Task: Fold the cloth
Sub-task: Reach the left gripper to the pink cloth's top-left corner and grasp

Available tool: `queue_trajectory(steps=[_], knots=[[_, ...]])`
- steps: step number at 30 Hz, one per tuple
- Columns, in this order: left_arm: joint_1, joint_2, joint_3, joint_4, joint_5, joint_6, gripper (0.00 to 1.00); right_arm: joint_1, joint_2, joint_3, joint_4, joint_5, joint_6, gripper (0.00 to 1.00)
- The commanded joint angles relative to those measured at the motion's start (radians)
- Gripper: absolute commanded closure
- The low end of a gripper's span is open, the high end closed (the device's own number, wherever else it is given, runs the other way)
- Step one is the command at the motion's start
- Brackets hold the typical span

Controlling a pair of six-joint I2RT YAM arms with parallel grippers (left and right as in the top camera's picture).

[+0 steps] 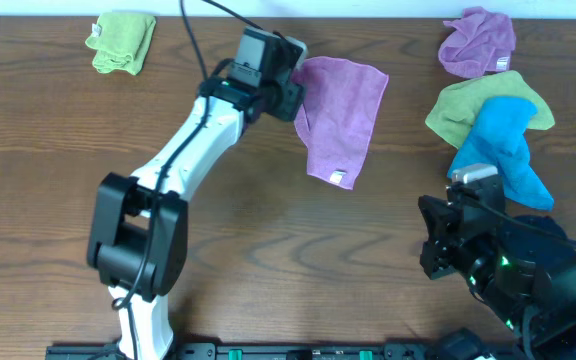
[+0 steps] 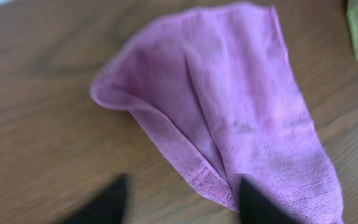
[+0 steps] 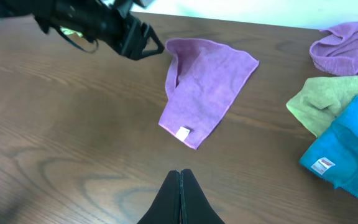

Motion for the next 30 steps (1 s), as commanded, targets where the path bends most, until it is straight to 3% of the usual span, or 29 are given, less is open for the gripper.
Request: queue_trajectory(steps=[1,6,15,30], knots=[[-0.008,0.014,0.024,-0.035,-0.008,0.011,0.94,0.006,-0.001,0.001,-0.010,0.019,0.018,0.98],[-0.010,0.014,0.024,-0.045,0.148,-0.117,0.94,0.006,-0.001,0.001,-0.018,0.019,0.025,0.98],[-0.042,0.097,0.019,0.079,0.056,-0.019,0.94,0.006,-0.001,0.001,-0.018,0.019,0.024,0.99],[-0.043,0.198,0.019,0.105,0.058,-0.019,0.94,0.006,0.014,0.001,-0.023,0.019,0.025,0.98]])
